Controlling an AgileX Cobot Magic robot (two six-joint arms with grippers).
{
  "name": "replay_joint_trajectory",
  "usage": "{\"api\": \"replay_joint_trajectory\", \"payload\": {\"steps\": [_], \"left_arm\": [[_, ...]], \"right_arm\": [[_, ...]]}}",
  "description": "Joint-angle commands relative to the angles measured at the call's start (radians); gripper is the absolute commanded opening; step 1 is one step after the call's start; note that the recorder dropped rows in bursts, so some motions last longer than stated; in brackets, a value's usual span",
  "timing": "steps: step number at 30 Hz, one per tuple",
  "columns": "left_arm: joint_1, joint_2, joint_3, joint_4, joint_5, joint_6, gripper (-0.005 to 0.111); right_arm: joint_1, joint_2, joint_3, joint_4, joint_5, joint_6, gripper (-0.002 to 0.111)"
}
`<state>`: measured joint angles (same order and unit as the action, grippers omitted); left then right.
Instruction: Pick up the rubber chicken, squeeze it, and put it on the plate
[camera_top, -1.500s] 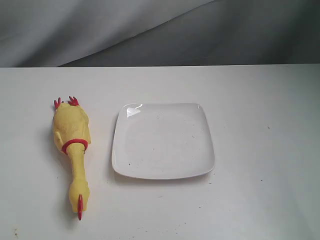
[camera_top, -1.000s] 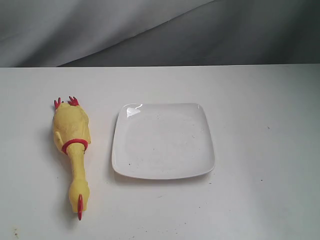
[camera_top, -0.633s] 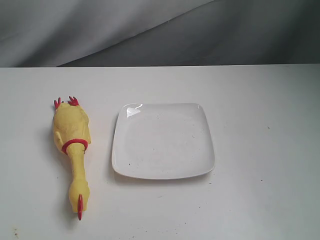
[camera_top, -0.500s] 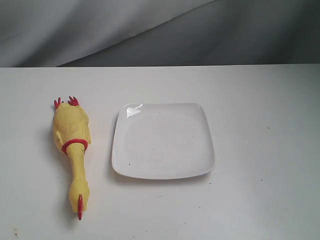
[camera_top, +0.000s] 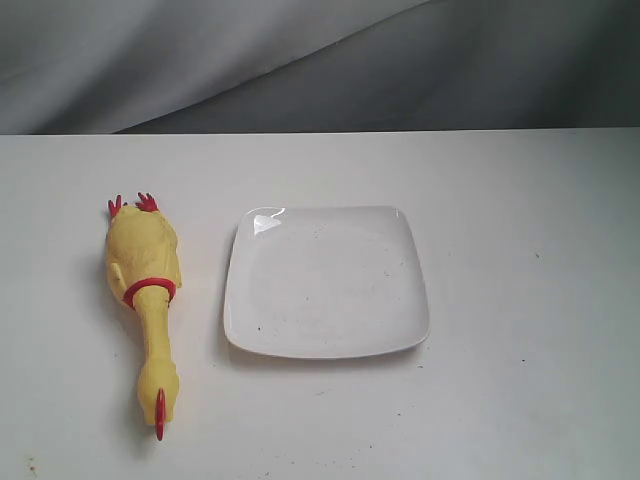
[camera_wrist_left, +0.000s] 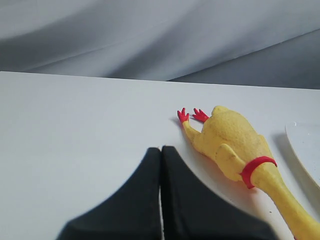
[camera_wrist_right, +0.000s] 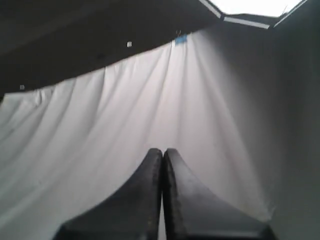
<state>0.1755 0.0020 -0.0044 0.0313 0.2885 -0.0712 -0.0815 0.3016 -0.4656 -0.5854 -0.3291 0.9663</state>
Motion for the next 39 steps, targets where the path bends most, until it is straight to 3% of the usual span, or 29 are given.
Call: {"api": "replay_joint_trajectory", "payload": {"steps": [1, 3, 6, 8, 10, 11, 12, 13, 14, 15, 16, 18, 24, 35, 39], "left_arm": [[0.005, -0.002, 0.004, 0.000, -0.007, -0.003, 0.000], [0.005, -0.002, 0.004, 0.000, -0.007, -0.003, 0.000], [0.005, -0.002, 0.004, 0.000, -0.007, -0.003, 0.000], [0.005, -0.002, 0.004, 0.000, -0.007, -0.003, 0.000], [0.005, -0.002, 0.004, 0.000, -0.007, -0.003, 0.000], [0.005, -0.002, 0.004, 0.000, -0.007, -0.003, 0.000], [0.005, -0.002, 0.004, 0.000, -0.007, -0.003, 0.000], [0.005, -0.002, 0.004, 0.000, -0.007, -0.003, 0.000], [0.005, -0.002, 0.004, 0.000, -0.007, -0.003, 0.000], [0.005, -0.002, 0.004, 0.000, -0.007, -0.003, 0.000], [0.005, -0.002, 0.004, 0.000, -0.007, -0.003, 0.000], [0.005, -0.002, 0.004, 0.000, -0.007, -0.003, 0.000], [0.005, -0.002, 0.004, 0.000, -0.007, -0.003, 0.000], [0.005, -0.002, 0.004, 0.000, -0.007, -0.003, 0.000], [0.005, -0.002, 0.004, 0.000, -0.007, -0.003, 0.000]], "right_arm": [[0.046, 0.346, -0.281, -0.880, -0.011, 0.630, 0.000], [0.060, 0.543, -0.429, -1.159, -0.125, 0.866, 0.000], [0.060, 0.711, -0.546, -1.159, -0.064, 0.633, 0.000], [0.062, 0.774, -0.568, -1.159, 0.217, 0.331, 0.000], [0.062, 0.824, -0.574, -1.159, 0.735, -0.096, 0.000], [0.062, 0.848, -0.594, -1.159, 0.861, -0.117, 0.000], [0.060, 0.894, -0.685, -0.943, 1.013, -0.198, 0.000], [0.050, 0.915, -0.747, -0.743, 1.020, -0.281, 0.000], [0.026, 0.957, -0.854, -0.299, 0.980, -0.583, 0.000], [0.022, 0.991, -0.909, -0.022, 0.990, -0.801, 0.000], [0.022, 1.047, -0.993, 0.487, 1.083, -1.221, 0.000], [0.055, 1.136, -1.067, 0.875, 1.285, -1.498, 0.000], [0.298, 1.257, -1.026, 0.855, 1.346, -1.453, 0.000], [0.822, 1.498, -0.979, 0.762, 1.097, -1.295, 0.000], [0.952, 1.576, -0.979, 0.617, 0.990, -1.172, 0.017]]}}
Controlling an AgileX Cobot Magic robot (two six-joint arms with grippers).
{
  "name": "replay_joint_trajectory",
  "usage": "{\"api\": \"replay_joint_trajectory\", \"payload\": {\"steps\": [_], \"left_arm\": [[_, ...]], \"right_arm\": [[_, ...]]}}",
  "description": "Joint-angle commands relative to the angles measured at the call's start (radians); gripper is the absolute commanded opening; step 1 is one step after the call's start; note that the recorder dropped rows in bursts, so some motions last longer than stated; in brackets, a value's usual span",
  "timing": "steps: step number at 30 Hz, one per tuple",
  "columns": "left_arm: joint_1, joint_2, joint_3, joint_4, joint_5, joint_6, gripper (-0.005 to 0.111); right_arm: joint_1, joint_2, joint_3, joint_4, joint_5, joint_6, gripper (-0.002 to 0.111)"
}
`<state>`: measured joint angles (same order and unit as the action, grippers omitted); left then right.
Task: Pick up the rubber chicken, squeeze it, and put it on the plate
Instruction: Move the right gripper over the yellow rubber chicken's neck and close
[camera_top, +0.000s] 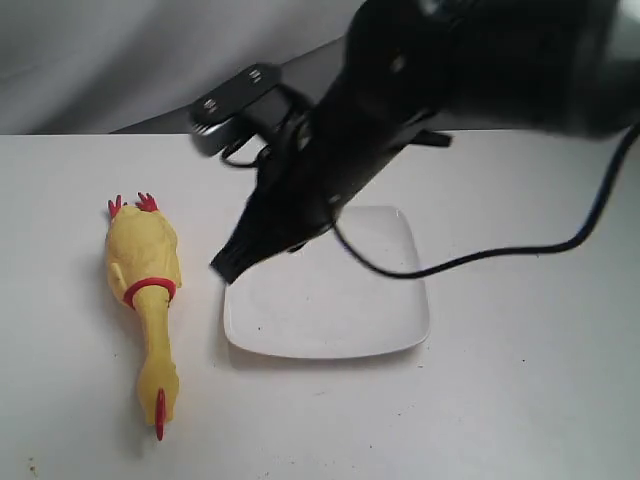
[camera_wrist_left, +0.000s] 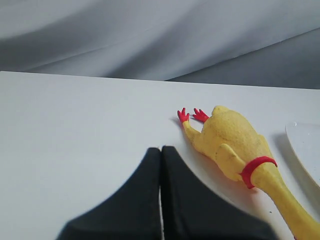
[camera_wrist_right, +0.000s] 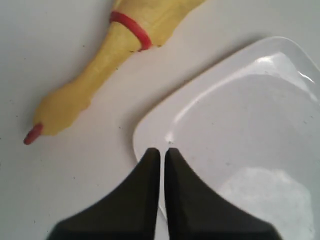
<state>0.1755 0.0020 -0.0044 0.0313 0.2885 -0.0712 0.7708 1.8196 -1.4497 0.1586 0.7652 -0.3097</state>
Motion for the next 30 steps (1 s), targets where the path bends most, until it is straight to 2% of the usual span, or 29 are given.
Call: {"api": "replay_joint_trajectory", "payload": {"steps": [1, 4, 6, 10, 17, 30], "left_arm": [[0.005, -0.002, 0.004, 0.000, -0.007, -0.003, 0.000], [0.005, -0.002, 0.004, 0.000, -0.007, -0.003, 0.000], [0.005, -0.002, 0.004, 0.000, -0.007, -0.003, 0.000], [0.005, -0.002, 0.004, 0.000, -0.007, -0.003, 0.000], [0.005, -0.002, 0.004, 0.000, -0.007, -0.003, 0.000], [0.005, -0.002, 0.004, 0.000, -0.007, -0.003, 0.000]], "right_arm": [[0.119, 0.073, 0.003, -0.151, -0.119, 0.135, 0.025], [0.139, 0.120, -0.052, -0.169, -0.078, 0.206, 0.051], [0.139, 0.155, -0.129, -0.159, 0.001, 0.237, 0.058], [0.143, 0.222, -0.264, -0.078, 0.104, 0.246, 0.057], [0.186, 0.370, -0.356, -0.070, 0.108, 0.244, 0.056], [0.196, 0.481, -0.367, -0.062, -0.074, 0.277, 0.056]]}}
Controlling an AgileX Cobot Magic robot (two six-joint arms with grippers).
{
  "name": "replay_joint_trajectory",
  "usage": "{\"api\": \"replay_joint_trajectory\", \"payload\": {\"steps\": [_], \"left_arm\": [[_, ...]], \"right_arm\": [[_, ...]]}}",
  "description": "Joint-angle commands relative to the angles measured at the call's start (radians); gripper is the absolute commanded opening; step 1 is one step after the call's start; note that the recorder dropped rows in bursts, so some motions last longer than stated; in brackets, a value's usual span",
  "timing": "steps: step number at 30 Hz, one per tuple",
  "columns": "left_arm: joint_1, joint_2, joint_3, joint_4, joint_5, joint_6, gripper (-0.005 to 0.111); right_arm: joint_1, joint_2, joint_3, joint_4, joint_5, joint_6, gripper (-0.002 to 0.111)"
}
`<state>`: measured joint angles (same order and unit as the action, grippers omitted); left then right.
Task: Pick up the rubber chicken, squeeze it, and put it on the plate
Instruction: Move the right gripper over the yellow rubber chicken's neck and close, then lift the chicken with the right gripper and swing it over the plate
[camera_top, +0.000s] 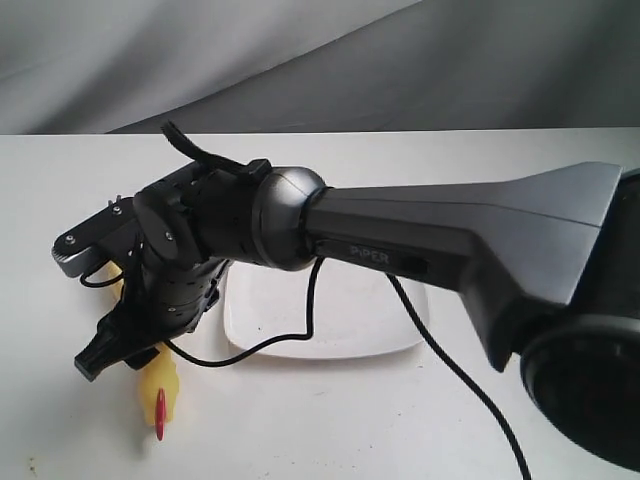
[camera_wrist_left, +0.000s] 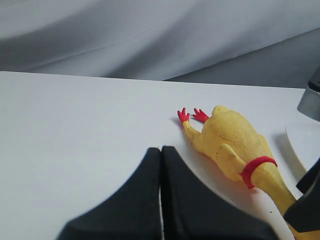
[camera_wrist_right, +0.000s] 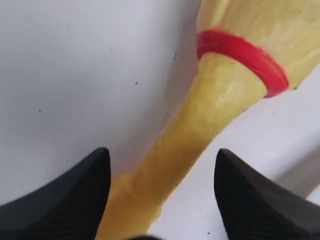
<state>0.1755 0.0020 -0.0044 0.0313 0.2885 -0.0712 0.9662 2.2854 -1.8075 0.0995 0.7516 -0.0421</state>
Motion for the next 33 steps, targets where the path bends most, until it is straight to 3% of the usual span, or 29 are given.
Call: {"api": "replay_joint_trajectory", "payload": {"steps": [1, 8, 14, 23, 31, 33], "left_arm": [[0.005, -0.002, 0.004, 0.000, -0.007, -0.003, 0.000], [0.005, -0.002, 0.004, 0.000, -0.007, -0.003, 0.000], [0.005, -0.002, 0.004, 0.000, -0.007, -0.003, 0.000], [0.005, -0.002, 0.004, 0.000, -0.007, -0.003, 0.000], [0.005, -0.002, 0.004, 0.000, -0.007, -0.003, 0.000], [0.005, -0.002, 0.004, 0.000, -0.007, -0.003, 0.000]], "right_arm": [[0.001, 0.023, -0.009, -0.003, -0.074, 0.022, 0.055], [-0.003, 0.053, -0.009, -0.053, -0.089, 0.027, 0.034], [-0.010, 0.035, -0.009, -0.115, -0.085, 0.017, 0.000], [-0.010, -0.268, -0.009, -0.281, 0.077, -0.023, 0.000], [-0.010, -0.633, -0.009, -0.324, 0.469, -0.283, 0.000], [-0.010, -0.712, -0.009, -0.311, 0.469, -0.344, 0.000]]}}
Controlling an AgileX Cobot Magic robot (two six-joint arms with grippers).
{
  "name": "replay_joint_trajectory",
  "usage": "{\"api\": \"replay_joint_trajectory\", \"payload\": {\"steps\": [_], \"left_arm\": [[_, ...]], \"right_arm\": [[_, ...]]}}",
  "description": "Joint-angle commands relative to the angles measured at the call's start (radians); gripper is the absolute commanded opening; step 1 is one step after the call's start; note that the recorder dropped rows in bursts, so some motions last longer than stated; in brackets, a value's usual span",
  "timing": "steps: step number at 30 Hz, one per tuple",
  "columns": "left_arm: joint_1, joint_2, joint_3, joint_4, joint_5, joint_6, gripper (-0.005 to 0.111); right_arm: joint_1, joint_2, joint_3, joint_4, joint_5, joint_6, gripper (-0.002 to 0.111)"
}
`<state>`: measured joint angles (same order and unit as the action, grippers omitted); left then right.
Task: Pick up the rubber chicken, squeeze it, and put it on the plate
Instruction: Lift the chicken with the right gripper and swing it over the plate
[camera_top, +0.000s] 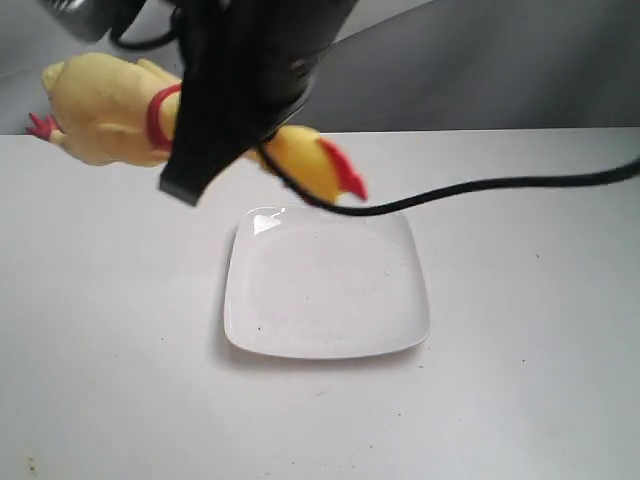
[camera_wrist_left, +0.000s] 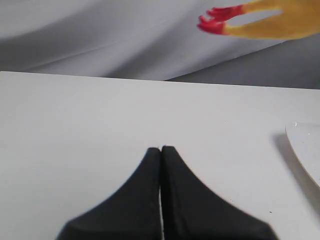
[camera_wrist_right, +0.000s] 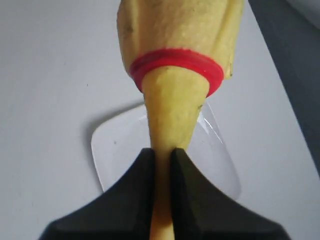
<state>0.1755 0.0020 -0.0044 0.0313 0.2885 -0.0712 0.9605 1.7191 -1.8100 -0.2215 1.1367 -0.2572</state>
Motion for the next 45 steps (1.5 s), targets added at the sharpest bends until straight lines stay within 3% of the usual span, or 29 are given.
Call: {"api": "replay_joint_trajectory", "payload": {"steps": [1, 8, 18, 29, 34, 45], "left_arm": [[0.005, -0.002, 0.004, 0.000, -0.007, -0.003, 0.000], [0.005, -0.002, 0.004, 0.000, -0.007, -0.003, 0.000], [0.005, -0.002, 0.004, 0.000, -0.007, -0.003, 0.000], [0.005, -0.002, 0.004, 0.042, -0.035, 0.023, 0.000], [0.005, -0.002, 0.004, 0.081, -0.253, 0.025, 0.000], [0.005, -0.002, 0.004, 0.113, -1.035, 0.013, 0.000]], "right_arm": [[-0.004, -0.179, 0.006, 0.013, 0.084, -0.129, 0.000], [-0.004, -0.402, 0.164, 0.045, 0.084, -0.191, 0.000], [-0.004, -0.531, 0.558, 0.023, 0.062, -0.180, 0.000], [-0.004, -0.548, 0.610, 0.052, -0.002, -0.171, 0.000], [-0.004, -0.548, 0.610, 0.052, -0.001, -0.171, 0.000], [-0.004, -0.548, 0.610, 0.116, -0.007, -0.171, 0.000]]}}
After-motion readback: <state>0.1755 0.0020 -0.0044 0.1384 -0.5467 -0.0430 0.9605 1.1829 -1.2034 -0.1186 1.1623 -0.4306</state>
